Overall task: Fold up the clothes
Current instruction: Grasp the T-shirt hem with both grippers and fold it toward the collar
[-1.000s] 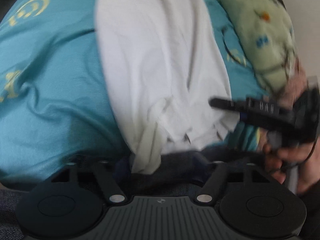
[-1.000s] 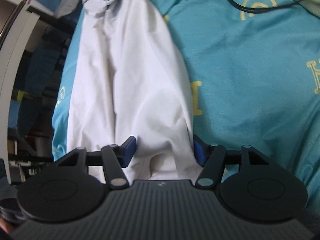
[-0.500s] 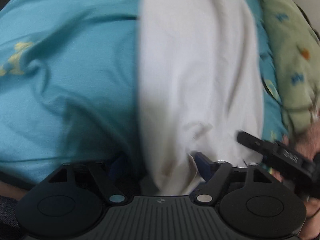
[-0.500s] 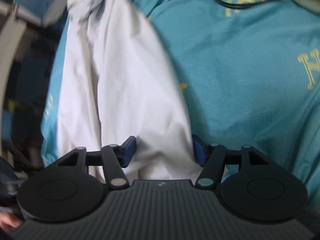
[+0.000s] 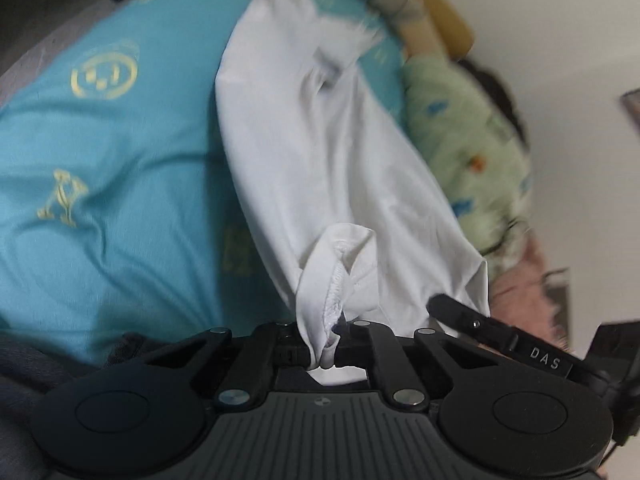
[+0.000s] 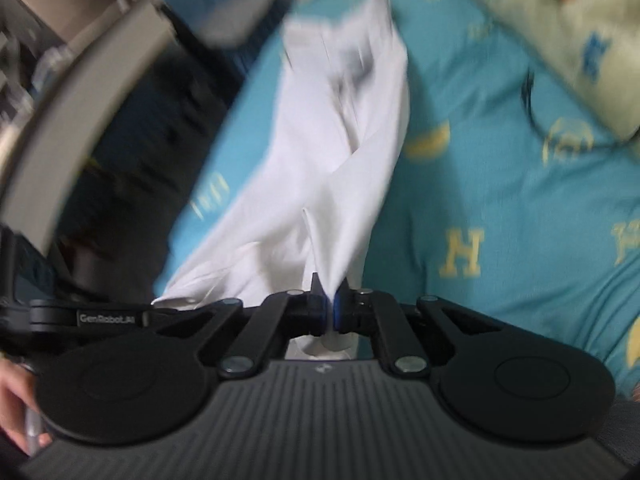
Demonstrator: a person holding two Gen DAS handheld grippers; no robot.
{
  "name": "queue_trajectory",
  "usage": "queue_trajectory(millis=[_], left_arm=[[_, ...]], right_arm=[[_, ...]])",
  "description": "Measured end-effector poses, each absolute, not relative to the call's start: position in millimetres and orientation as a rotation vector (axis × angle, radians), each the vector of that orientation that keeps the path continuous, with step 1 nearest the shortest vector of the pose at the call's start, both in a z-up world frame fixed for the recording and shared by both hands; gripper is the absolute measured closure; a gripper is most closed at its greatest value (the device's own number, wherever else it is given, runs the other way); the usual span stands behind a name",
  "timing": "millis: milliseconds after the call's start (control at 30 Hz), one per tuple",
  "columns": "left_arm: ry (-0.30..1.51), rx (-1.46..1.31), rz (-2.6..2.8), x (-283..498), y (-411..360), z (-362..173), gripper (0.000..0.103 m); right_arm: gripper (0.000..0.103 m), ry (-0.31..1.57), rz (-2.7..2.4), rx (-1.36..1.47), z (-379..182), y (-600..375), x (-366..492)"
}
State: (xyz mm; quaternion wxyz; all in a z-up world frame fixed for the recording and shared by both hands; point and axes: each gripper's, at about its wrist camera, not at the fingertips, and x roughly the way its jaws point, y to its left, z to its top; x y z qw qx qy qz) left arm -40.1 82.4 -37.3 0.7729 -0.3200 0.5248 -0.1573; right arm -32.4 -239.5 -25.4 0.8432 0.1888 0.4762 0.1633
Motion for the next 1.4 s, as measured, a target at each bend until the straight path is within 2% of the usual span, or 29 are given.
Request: queue_trajectory(millis=[133,267,500,633,767,1000,1200,1400], left_arm=[[1.013,-0.766,-0.376,-66,96,7,0.096],[0.989,-0.786,-0.38,-107,119,19,0.097],[1.038,-0.812,-0.336,-148,147,-10,0.097],[1.011,-0.779,-0.264,-113,153,-9,0.096],[0.935,-0.66,-0.216,-50,140,2,0.096],[0.797,-0.433,-0.142,57,114,16,0.096],[0.713,-0.263,-0.114,123,85,-23,0.096],[0.735,-0.17,-0.095,178,72,-82,0.096]], right_arm=[[0.096,0.863,0.37,0.461,31,-252,-51],[0.096,0.782,0.389,0.506,52,-261,-92],[0.096,0.836,0.368,0.594,-2,-274,-146],[0.096,0.786,0.319,0.662,-11,-277,-126],[0.096,0.723,0.254,0.672,-11,-270,-65],[0.096,0.651,0.196,0.533,-22,-248,50],[0.095,0.611,0.181,0.42,-58,-245,121],[0.094,0.649,0.193,0.344,-117,-241,182]])
